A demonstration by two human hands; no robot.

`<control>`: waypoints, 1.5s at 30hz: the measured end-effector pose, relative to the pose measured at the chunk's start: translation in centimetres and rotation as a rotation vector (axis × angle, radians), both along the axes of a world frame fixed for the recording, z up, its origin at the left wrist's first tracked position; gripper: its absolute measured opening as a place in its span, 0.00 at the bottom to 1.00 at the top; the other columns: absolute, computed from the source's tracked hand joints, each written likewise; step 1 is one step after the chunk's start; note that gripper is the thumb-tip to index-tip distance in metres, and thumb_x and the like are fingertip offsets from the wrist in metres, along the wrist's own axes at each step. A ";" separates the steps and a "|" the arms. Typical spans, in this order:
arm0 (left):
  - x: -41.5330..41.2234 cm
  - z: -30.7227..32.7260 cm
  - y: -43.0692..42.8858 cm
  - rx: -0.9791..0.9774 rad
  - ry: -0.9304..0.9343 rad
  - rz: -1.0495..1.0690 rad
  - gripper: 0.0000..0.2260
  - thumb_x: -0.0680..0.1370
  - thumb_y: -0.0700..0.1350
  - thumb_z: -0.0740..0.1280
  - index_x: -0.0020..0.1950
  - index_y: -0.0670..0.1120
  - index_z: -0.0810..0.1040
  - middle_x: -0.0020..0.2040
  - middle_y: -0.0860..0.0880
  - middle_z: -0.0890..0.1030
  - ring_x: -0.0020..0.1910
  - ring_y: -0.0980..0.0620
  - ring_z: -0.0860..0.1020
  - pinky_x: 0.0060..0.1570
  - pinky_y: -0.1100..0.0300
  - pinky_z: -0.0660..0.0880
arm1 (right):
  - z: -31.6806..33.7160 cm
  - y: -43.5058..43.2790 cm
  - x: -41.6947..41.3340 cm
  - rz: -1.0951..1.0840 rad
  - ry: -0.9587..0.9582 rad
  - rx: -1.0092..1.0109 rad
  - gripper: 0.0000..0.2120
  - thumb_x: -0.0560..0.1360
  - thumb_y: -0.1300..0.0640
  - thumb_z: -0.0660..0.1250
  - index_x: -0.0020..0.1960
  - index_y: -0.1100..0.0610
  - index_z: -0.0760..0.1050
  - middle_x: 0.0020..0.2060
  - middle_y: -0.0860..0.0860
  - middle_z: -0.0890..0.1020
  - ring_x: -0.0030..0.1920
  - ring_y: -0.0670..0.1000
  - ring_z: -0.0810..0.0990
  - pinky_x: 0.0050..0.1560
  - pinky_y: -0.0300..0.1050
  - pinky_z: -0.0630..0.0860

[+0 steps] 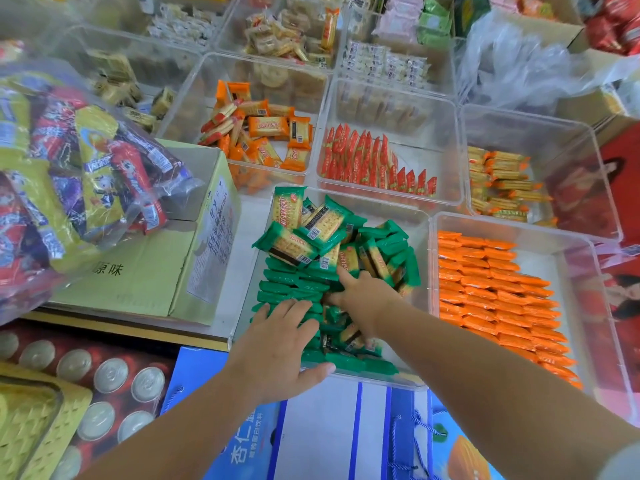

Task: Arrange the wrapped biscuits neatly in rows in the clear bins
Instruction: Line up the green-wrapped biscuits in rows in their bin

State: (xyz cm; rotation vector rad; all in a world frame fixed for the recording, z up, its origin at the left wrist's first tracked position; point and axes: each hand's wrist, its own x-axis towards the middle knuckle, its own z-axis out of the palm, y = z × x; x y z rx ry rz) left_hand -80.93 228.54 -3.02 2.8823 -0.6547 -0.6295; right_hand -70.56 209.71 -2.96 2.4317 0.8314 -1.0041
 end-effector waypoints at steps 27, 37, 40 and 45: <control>0.0 -0.3 0.1 -0.007 -0.005 0.006 0.38 0.75 0.75 0.45 0.72 0.52 0.69 0.79 0.46 0.61 0.77 0.44 0.59 0.74 0.38 0.59 | -1.9 -0.8 0.1 -0.016 0.040 0.023 0.54 0.63 0.57 0.82 0.78 0.40 0.53 0.78 0.53 0.50 0.67 0.67 0.65 0.54 0.60 0.79; 0.0 -0.4 0.0 -0.017 -0.010 -0.013 0.40 0.74 0.75 0.41 0.75 0.52 0.66 0.80 0.47 0.58 0.78 0.44 0.56 0.75 0.38 0.58 | 1.9 -5.6 -3.3 -0.335 -0.233 0.352 0.19 0.65 0.52 0.76 0.54 0.49 0.73 0.48 0.47 0.78 0.50 0.52 0.77 0.52 0.46 0.76; 0.0 -0.6 0.1 -0.036 -0.023 -0.011 0.39 0.74 0.75 0.41 0.75 0.53 0.65 0.80 0.48 0.60 0.78 0.44 0.58 0.74 0.38 0.59 | 2.8 -6.2 -5.8 -0.509 -0.329 0.452 0.17 0.66 0.49 0.75 0.52 0.46 0.73 0.46 0.45 0.78 0.50 0.50 0.77 0.49 0.43 0.77; 0.1 -0.8 0.3 -0.088 -0.035 0.009 0.39 0.74 0.76 0.43 0.77 0.54 0.62 0.79 0.49 0.61 0.77 0.46 0.59 0.76 0.40 0.57 | 3.2 -7.1 -9.8 -0.792 -0.613 0.643 0.21 0.69 0.35 0.69 0.54 0.46 0.70 0.39 0.45 0.75 0.41 0.50 0.74 0.41 0.47 0.74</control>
